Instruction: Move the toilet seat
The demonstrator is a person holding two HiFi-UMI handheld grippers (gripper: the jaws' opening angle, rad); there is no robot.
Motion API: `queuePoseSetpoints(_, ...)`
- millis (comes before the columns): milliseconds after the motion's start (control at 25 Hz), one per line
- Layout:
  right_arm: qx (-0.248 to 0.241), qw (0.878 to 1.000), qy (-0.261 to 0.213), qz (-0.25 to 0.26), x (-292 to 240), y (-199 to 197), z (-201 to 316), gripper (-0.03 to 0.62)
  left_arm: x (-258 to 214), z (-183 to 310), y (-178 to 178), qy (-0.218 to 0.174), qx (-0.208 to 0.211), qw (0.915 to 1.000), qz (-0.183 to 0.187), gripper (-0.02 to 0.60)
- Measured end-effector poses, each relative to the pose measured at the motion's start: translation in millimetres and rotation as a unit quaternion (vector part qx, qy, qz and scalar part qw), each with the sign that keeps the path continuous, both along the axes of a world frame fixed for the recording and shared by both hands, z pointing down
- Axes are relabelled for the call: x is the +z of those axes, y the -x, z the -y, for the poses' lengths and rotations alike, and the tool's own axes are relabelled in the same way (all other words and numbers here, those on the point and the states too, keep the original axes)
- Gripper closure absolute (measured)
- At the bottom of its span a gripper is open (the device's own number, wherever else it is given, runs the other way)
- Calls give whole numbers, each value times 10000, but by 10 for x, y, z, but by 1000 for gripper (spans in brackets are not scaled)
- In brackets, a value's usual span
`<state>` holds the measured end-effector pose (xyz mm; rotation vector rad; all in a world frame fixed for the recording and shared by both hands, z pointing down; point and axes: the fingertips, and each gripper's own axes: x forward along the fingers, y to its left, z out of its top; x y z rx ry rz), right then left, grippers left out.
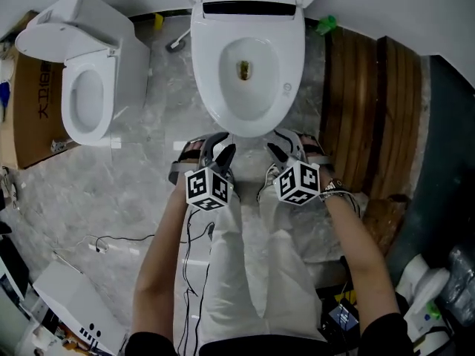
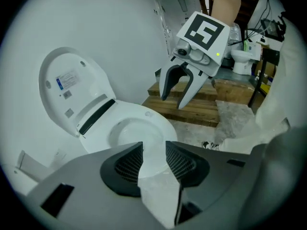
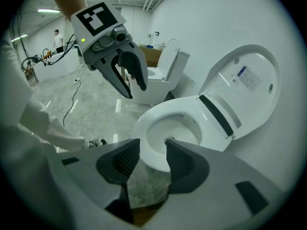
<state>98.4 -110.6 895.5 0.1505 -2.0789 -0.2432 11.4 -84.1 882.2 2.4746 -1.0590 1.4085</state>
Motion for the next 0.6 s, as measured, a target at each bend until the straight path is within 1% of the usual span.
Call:
queuePoseSetpoints(120, -55, 9998, 51, -164, 347, -29, -101, 398, 333, -44, -65, 70, 238, 9996, 163, 409)
queuePoseSetpoints(200, -108, 9997, 31, -237, 568, -38, -158, 373, 560, -82, -109, 94, 456, 9983, 357, 375)
queuePoseSetpoints(280, -151, 9995, -70, -278, 755, -40, -192, 355, 759, -111, -151, 80, 649, 9963, 550, 357)
queuePoseSetpoints(440, -282, 9985, -326, -334, 1058, 30, -135, 344, 1118, -51, -179, 0, 833, 9932, 819, 348)
queuePoseSetpoints(600, -567, 9963, -539, -347, 1287, 133, -107, 333, 1373, 15, -186, -30, 942, 9911, 945, 339)
